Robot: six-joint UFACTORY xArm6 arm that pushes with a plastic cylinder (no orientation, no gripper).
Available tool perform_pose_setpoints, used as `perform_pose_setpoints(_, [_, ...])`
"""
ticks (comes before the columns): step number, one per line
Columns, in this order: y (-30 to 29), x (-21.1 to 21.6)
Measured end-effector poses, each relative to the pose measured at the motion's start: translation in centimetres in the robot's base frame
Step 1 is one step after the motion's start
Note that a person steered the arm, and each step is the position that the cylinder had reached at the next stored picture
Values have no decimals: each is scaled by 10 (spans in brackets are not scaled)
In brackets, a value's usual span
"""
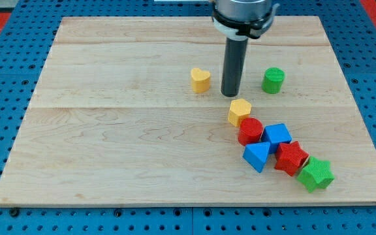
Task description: Push the yellow heart towards top center
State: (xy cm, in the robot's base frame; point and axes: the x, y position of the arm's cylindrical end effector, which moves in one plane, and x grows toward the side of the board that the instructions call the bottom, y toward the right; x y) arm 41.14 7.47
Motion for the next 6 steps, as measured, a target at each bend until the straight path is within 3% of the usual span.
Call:
perform_pose_setpoints(1, [-78,-26])
perform_pose_setpoints(4, [-103,-92])
perform_pose_setpoints(6, [-103,-92])
